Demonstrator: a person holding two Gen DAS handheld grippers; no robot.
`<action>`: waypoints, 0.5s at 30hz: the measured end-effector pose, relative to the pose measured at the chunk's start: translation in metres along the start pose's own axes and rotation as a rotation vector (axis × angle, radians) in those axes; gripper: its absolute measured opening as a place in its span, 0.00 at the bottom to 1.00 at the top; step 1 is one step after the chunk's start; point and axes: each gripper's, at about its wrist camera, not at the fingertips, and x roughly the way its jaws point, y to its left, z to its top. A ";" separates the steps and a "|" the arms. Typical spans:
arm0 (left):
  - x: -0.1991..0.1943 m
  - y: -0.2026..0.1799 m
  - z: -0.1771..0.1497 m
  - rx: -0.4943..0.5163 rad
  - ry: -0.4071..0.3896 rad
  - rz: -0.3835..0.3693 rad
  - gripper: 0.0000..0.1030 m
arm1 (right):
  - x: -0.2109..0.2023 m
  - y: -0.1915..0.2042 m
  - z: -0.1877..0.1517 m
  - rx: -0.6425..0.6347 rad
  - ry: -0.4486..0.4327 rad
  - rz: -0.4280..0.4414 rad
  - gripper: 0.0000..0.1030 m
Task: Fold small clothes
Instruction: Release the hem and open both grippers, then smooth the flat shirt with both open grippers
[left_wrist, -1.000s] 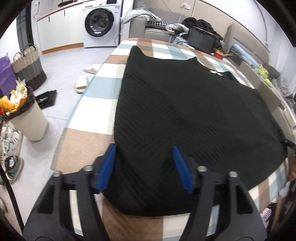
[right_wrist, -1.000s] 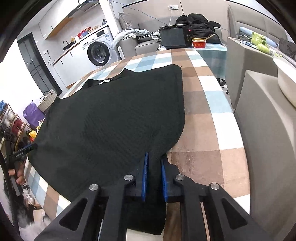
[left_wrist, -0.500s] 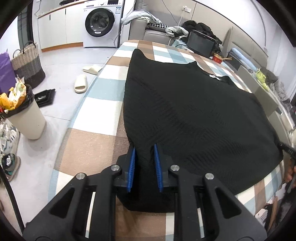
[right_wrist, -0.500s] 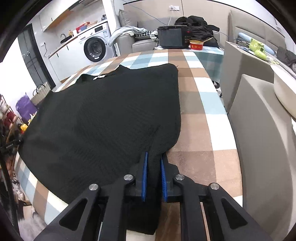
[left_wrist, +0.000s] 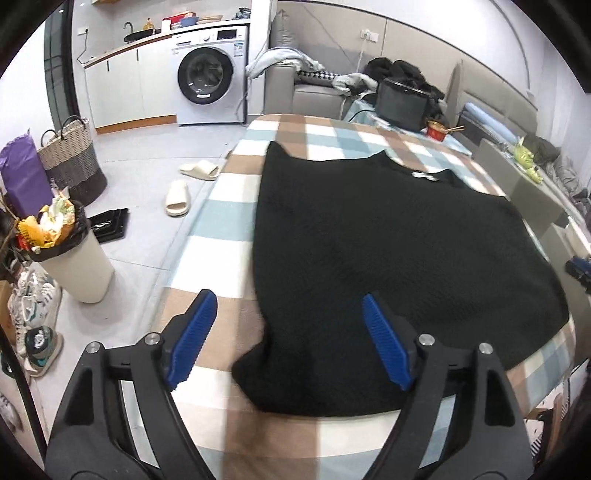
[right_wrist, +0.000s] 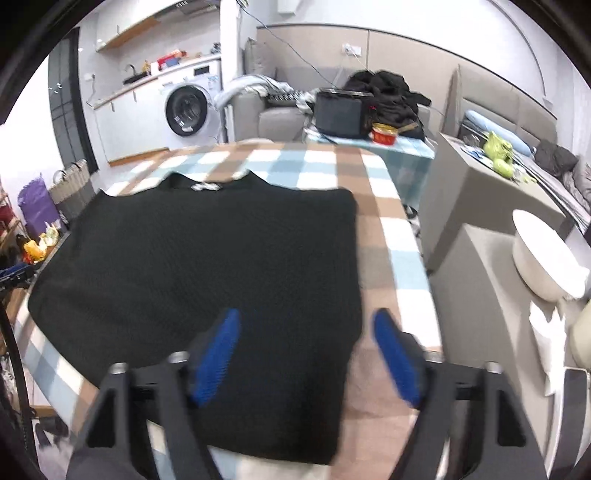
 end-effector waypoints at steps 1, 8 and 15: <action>0.000 -0.006 0.000 0.003 0.002 -0.015 0.78 | 0.001 0.009 0.000 -0.015 -0.006 0.029 0.79; 0.023 -0.074 -0.006 0.106 0.047 -0.133 0.78 | 0.036 0.060 -0.006 -0.090 0.049 0.166 0.79; 0.060 -0.130 -0.021 0.231 0.148 -0.080 0.80 | 0.065 0.081 -0.022 -0.142 0.130 0.148 0.79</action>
